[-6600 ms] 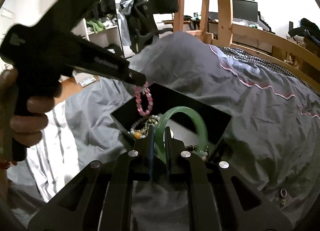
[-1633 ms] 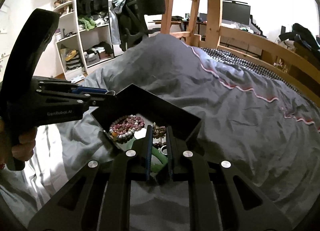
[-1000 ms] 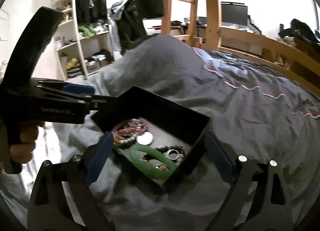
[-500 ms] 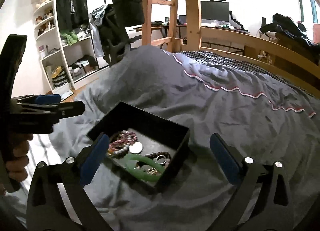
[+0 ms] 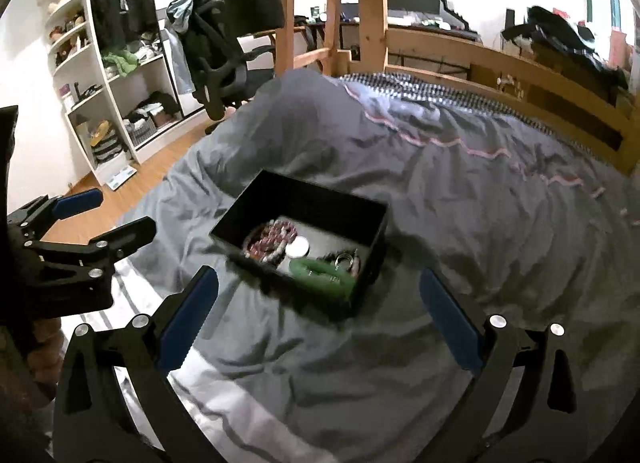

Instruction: Organize jewelry

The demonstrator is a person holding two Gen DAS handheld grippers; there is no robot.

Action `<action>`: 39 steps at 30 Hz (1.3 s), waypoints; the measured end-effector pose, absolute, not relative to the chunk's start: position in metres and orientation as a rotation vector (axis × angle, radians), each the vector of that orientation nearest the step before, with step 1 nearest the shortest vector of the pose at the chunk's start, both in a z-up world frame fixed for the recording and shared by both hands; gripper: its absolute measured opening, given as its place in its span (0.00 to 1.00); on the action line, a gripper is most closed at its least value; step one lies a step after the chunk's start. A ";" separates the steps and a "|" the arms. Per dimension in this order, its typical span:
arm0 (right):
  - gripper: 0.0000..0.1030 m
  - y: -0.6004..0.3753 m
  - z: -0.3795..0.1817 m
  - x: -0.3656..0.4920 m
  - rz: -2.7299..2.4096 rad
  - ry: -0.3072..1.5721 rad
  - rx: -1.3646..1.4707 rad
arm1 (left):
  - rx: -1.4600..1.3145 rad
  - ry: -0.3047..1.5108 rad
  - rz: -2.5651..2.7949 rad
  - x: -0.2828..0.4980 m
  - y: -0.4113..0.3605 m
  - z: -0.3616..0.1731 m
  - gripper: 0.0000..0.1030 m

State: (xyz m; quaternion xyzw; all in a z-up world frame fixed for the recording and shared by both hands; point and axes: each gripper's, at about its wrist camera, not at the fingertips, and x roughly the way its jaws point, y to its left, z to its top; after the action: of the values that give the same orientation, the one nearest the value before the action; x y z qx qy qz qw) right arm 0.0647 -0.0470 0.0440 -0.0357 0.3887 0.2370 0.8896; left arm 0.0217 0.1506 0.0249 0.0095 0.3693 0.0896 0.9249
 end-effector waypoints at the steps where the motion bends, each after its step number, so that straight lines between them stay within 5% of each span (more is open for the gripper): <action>1: 0.96 -0.046 0.040 0.064 0.494 0.811 -0.088 | 0.031 0.754 0.182 0.021 0.148 0.023 0.94; 39: 0.96 -0.047 0.023 0.067 0.527 0.805 -0.082 | 0.088 0.839 0.171 0.031 0.140 -0.007 0.94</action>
State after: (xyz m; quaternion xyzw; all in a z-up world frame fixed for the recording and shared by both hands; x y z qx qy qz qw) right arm 0.0667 -0.0469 0.0227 -0.0395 0.3870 0.2532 0.8858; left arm 0.0315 0.1402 -0.0067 0.0425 0.4065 0.0830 0.9089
